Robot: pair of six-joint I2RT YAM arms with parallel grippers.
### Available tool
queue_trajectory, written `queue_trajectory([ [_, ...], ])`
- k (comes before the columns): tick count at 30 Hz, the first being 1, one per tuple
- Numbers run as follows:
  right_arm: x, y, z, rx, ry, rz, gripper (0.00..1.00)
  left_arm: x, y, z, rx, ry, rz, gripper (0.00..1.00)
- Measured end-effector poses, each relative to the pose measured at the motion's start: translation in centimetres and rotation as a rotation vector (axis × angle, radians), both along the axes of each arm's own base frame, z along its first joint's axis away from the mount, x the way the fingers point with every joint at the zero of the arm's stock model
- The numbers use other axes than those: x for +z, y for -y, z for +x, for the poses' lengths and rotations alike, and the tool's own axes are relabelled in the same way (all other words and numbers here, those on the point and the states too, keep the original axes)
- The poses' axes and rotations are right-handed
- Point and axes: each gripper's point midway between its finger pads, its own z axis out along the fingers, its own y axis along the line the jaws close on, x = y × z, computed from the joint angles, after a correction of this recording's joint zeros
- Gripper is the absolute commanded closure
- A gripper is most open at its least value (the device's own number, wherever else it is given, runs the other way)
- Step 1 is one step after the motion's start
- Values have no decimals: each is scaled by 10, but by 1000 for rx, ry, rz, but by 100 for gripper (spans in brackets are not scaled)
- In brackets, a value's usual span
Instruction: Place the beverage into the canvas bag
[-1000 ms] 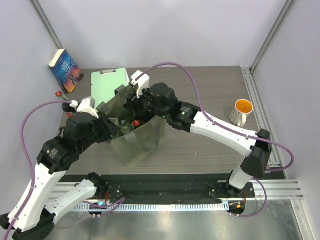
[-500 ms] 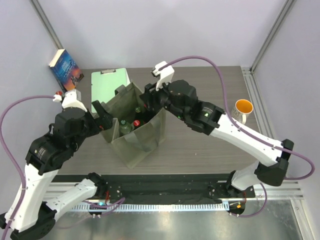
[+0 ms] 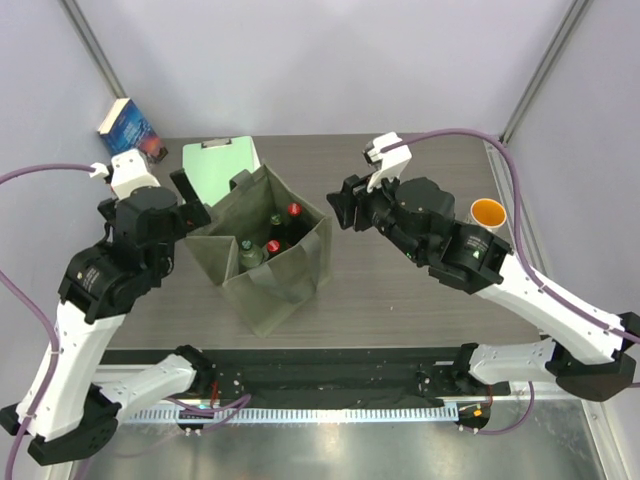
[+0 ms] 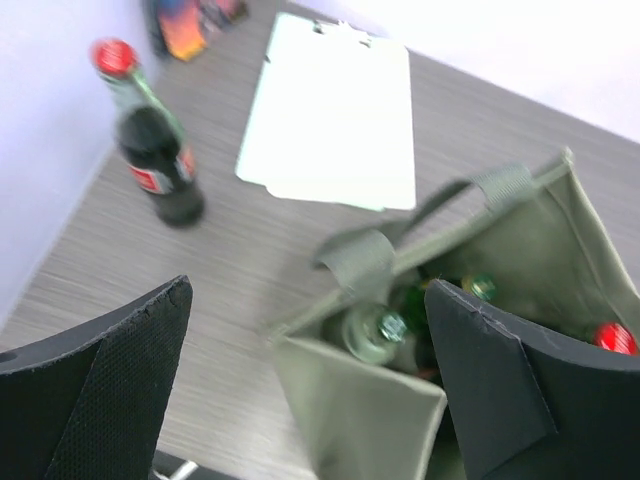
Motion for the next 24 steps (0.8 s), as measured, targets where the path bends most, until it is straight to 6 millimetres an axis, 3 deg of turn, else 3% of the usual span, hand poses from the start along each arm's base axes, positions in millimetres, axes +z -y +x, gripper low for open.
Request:
queue_trajectory([
  [5, -25, 1, -2, 1, -50, -55, 48, 5, -19, 4, 75, 10, 71, 0],
  [9, -39, 1, -5, 10, -74, -70, 48, 1, -47, 18, 186, -18, 86, 0],
  [13, -48, 8, -11, 15, -88, -70, 48, -16, -86, 35, 316, -97, 61, 0],
  [18, -46, 15, -19, 29, -86, -44, 48, -54, -129, 47, 407, -194, -35, 2],
  [24, -42, 23, -24, 33, -76, -24, 48, -83, -157, 54, 459, -251, -108, 9],
])
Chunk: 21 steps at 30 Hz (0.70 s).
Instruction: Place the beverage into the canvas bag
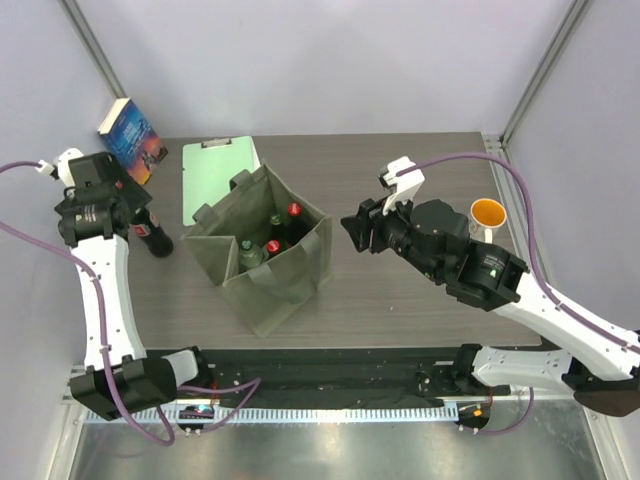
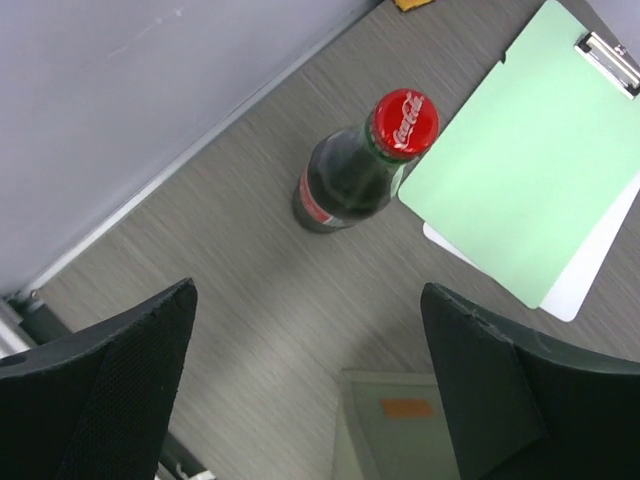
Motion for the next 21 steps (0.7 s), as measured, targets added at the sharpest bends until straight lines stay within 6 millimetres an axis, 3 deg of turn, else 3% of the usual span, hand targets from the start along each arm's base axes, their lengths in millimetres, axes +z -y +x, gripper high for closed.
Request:
queue_trajectory([
  [8, -2, -5, -5, 34, -14, 16, 48, -31, -15, 17, 11, 26, 10, 9],
  [21, -6, -22, -13, 121, -16, 62, 48, -42, -27, 52, -39, 62, 68, 13],
])
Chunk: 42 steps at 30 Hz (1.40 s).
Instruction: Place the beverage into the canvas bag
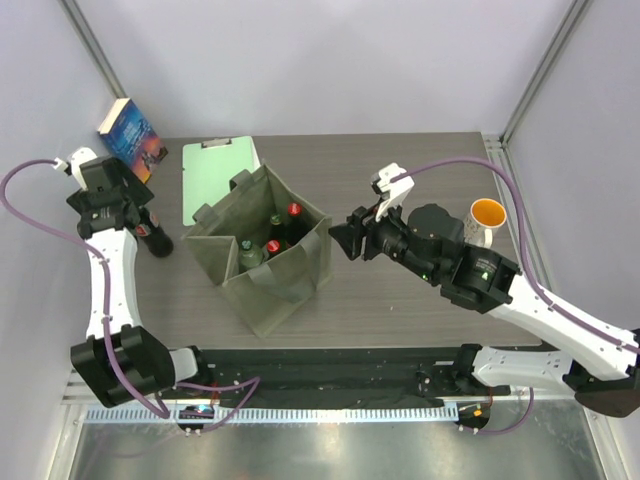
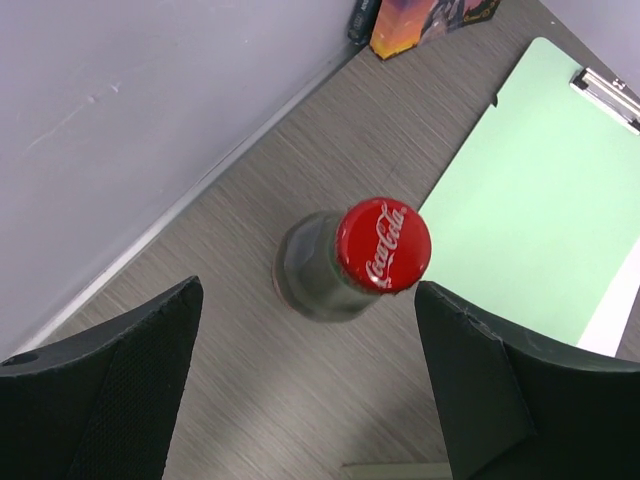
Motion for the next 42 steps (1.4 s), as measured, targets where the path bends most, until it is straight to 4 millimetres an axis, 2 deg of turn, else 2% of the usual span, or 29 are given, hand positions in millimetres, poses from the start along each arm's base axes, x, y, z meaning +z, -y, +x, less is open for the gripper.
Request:
queue_trajectory([
  [8, -5, -4, -1, 19, 4, -9, 48, -16, -7, 16, -20, -14, 27, 19],
  [20, -6, -5, -1, 29, 17, -15, 48, -33, -10, 28, -42, -19, 32, 38],
  [31, -8, -5, 0, 29, 19, -17, 48, -34, -14, 37, -71, -21, 68, 42],
  [34, -8, -5, 0, 29, 20, -18, 48, -36, -14, 39, -79, -22, 72, 52],
  [35, -8, -5, 0, 29, 20, -17, 48, -36, -13, 41, -84, -20, 71, 62],
  [37, -8, -5, 0, 29, 20, -18, 48, -35, -13, 43, -91, -13, 74, 71],
  [38, -8, -5, 0, 29, 20, -18, 48, -34, -13, 43, -92, -10, 77, 78],
  [42, -8, -5, 0, 29, 20, -18, 48, -33, -14, 43, -93, -8, 80, 91],
])
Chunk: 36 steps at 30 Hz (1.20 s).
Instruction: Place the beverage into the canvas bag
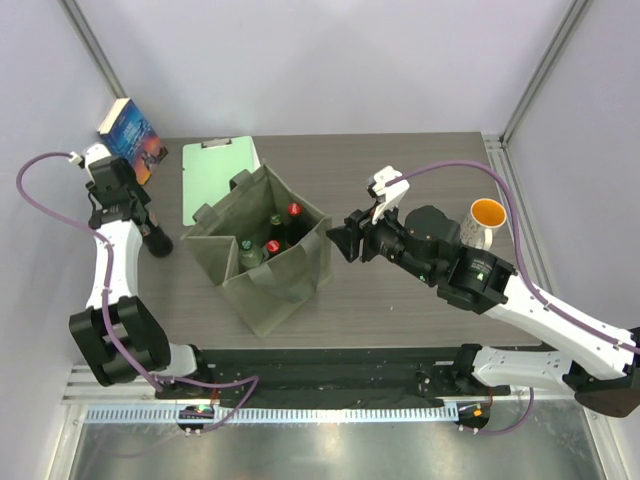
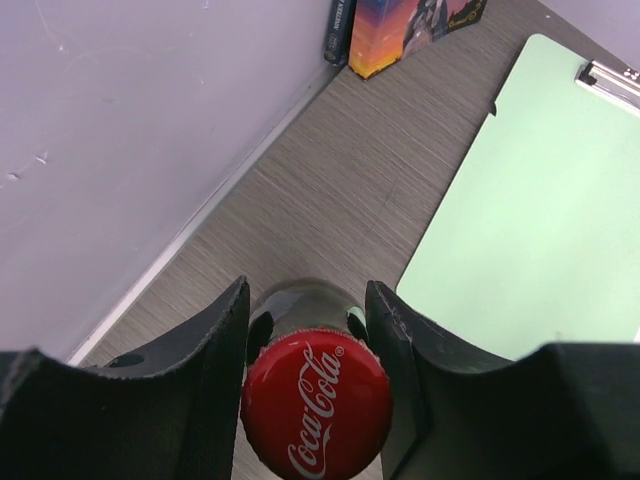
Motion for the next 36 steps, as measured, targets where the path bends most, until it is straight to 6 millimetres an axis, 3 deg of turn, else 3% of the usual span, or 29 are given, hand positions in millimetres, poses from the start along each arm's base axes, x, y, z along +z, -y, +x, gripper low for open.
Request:
queue_trajectory([
  [3, 0, 0, 0, 0, -1, 0, 48, 1, 2, -1, 0, 6, -2, 100],
  [22, -5, -7, 1, 6, -24, 6, 48, 20, 26, -31, 4, 18, 52, 100],
  [36, -14, -12, 4, 6, -39, -10, 48, 20, 30, -31, 2, -11, 66, 100],
])
